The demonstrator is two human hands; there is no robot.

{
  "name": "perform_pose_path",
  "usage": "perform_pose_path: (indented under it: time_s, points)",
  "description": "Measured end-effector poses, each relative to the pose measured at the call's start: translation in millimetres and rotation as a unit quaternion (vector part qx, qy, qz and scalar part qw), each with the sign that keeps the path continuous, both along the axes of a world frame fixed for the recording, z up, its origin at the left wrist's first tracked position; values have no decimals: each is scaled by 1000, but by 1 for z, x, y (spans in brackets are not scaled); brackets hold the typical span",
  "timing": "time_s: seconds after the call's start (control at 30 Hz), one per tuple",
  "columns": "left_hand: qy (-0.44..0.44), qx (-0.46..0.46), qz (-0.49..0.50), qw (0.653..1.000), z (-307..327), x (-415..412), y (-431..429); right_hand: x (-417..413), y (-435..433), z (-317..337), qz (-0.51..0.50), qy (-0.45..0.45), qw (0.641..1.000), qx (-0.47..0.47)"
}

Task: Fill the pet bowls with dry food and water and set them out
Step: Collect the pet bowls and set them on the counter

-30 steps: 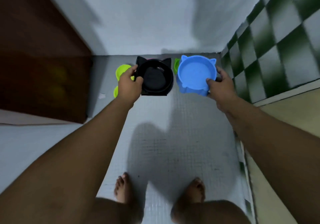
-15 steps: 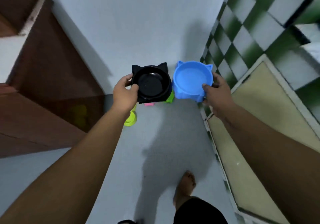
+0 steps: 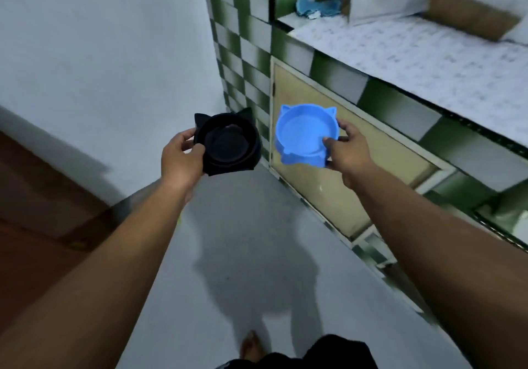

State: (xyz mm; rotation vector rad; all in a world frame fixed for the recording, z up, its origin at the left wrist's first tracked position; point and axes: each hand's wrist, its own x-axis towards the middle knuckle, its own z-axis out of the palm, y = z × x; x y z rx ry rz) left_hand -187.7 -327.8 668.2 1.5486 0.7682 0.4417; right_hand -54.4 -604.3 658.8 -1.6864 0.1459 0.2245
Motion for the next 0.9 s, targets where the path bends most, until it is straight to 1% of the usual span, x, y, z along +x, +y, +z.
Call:
perform_pose_path:
  time_s: [0.13,0.27,0.37,0.53,0.7,0.83,0.9]
  points:
    - [0,2,-63,998,-5,8,-81,-25,-93,1,-60,0,998,5]
    - [6,0,-122,992,-9,12,-175,-60,-193,3,-112,-19,993,2]
    - [7,3,-166,986,-16,14,-249,-88,-277,1,-150,-33,988,-19]
    - [6,-20,-248,968,-21,15,-386,-136,-414,9,-203,-17,978,-49]
    - [7,-26,-321,947,-28,21,-517,-181,-540,9,-288,-13,956,-53]
    - [20,-31,-380,924,-35,28,-608,-212,-621,4,-364,9,930,-47]
    - [26,-37,-400,916,-39,34,-650,-222,-656,-1,-386,14,920,-65]
